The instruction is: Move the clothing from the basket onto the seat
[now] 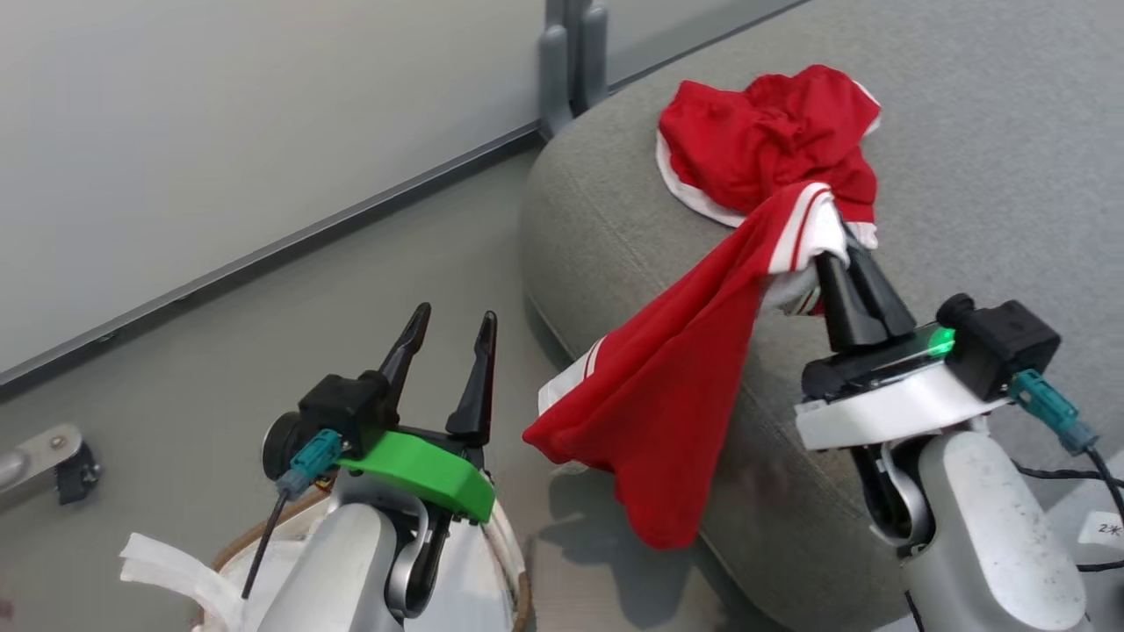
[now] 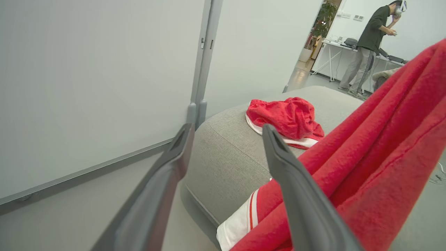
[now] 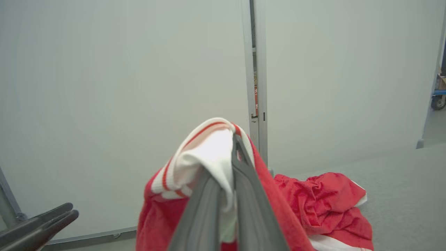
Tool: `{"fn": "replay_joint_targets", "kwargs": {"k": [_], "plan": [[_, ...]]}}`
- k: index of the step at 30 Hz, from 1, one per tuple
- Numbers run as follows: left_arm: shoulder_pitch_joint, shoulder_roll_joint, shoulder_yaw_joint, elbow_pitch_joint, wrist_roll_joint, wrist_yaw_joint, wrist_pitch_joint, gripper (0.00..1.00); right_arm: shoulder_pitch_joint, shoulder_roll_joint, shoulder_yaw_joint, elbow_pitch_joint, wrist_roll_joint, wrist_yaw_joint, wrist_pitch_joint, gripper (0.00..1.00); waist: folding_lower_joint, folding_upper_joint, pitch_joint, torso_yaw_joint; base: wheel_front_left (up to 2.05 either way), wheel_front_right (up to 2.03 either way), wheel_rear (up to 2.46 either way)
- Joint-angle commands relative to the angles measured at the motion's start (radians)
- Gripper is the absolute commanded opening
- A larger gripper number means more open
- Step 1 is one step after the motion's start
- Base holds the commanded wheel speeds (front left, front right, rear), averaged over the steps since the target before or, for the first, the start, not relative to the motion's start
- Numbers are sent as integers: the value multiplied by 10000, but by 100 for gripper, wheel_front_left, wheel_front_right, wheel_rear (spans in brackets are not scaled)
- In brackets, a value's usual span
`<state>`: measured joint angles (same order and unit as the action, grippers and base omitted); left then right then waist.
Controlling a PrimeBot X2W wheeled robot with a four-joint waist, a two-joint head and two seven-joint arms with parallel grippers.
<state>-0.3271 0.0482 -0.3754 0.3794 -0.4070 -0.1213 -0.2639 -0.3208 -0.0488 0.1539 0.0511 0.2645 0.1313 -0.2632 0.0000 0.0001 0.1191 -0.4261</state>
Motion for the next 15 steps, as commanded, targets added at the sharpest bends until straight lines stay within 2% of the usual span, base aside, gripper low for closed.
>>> {"fn": "replay_joint_targets", "kwargs": {"k": [1, 4, 8, 15], "plan": [[-226, 47, -139, 52, 173, -41, -8, 100, -108, -53, -262, -212, -280, -11, -21, 0, 0, -1, 410, -1051, 0, 0, 0], [-399, 59, -442, 138, 152, -82, -8, 100, -321, -238, -754, -538, -516, -11, -21, 0, 0, -1, 653, -1143, 0, 0, 0], [-668, 61, -819, 261, 223, -94, -8, 100, -995, -833, -1278, -906, -700, -11, -21, 0, 0, -1, 1073, -1212, 0, 0, 0], [-1060, 197, -1336, 228, 574, -106, -8, 100, -3680, -2836, -1422, -891, -1103, -11, -21, 0, 0, -1, 2026, -1213, 0, 0, 0]]}}
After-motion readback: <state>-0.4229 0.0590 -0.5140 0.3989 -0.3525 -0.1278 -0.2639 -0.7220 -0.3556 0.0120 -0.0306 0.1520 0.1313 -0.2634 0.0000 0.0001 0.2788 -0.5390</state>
